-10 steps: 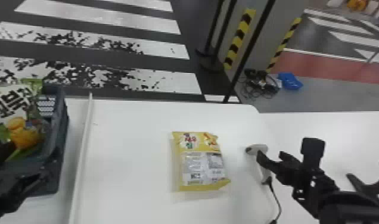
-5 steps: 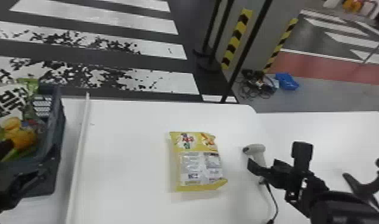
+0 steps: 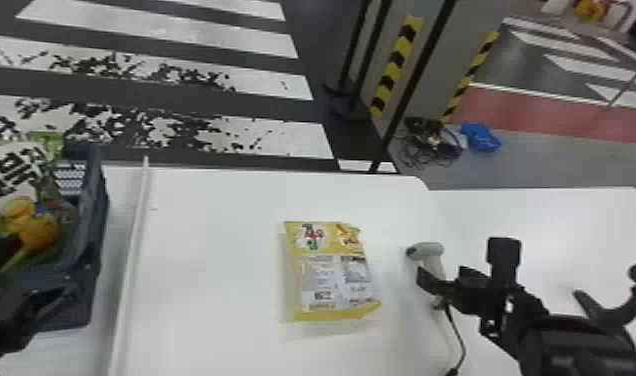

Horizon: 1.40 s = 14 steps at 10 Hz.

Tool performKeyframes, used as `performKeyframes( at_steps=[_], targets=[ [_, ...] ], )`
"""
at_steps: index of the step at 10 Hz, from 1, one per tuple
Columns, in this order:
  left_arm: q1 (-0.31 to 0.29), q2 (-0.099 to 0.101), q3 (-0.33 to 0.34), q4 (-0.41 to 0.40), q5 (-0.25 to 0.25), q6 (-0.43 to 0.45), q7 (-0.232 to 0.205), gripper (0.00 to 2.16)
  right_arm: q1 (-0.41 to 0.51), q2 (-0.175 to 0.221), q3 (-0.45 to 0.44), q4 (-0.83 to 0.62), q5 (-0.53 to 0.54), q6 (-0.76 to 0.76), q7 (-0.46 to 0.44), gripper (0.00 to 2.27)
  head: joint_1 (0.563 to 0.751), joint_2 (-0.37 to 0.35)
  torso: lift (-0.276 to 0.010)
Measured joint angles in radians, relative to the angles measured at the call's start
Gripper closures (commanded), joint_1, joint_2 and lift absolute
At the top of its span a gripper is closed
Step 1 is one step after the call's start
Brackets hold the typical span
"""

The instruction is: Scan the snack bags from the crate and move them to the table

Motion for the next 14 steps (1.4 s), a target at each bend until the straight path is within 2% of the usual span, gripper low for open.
performKeyframes(
  at_steps=[2, 3, 4, 5, 6, 7, 11, 14],
  targets=[
    [0.000, 0.000, -0.004, 0.002, 0.000, 0.000, 0.001, 0.07, -0.023, -0.011, 0.017, 0.034, 0.009, -0.009, 0.012, 0.22, 0.695, -0.334, -0.095],
    [-0.001, 0.000, -0.008, 0.002, 0.000, 0.000, 0.001, 0.07, -0.039, -0.014, 0.026, 0.055, 0.014, -0.009, 0.027, 0.51, 0.695, -0.335, -0.095],
    [-0.002, 0.000, -0.010, 0.002, -0.002, 0.000, 0.002, 0.07, -0.056, -0.016, 0.035, 0.078, 0.021, -0.007, 0.042, 1.02, 0.695, -0.334, -0.095],
    [-0.002, 0.000, -0.011, 0.002, -0.004, 0.000, 0.000, 0.07, -0.072, -0.019, 0.043, 0.101, 0.026, -0.006, 0.049, 1.73, 0.695, -0.336, -0.095],
    [0.000, 0.000, -0.011, 0.002, -0.006, 0.000, -0.001, 0.07, -0.082, -0.021, 0.046, 0.121, 0.028, -0.006, 0.048, 2.13, 0.695, -0.338, -0.095],
    [0.002, 0.001, -0.011, 0.000, -0.006, 0.000, -0.002, 0.07, -0.086, -0.021, 0.051, 0.129, 0.031, -0.007, 0.046, 2.24, 0.695, -0.342, -0.095],
    [0.004, 0.000, -0.011, -0.003, -0.007, 0.001, -0.002, 0.07, -0.065, -0.027, 0.043, 0.095, 0.029, -0.010, 0.024, 2.24, 0.695, -0.347, -0.095],
    [-0.002, 0.004, -0.009, -0.002, -0.008, 0.001, -0.001, 0.07, -0.011, -0.018, 0.007, -0.056, 0.014, 0.104, -0.058, 2.24, 0.695, -0.349, -0.095]
  ],
)
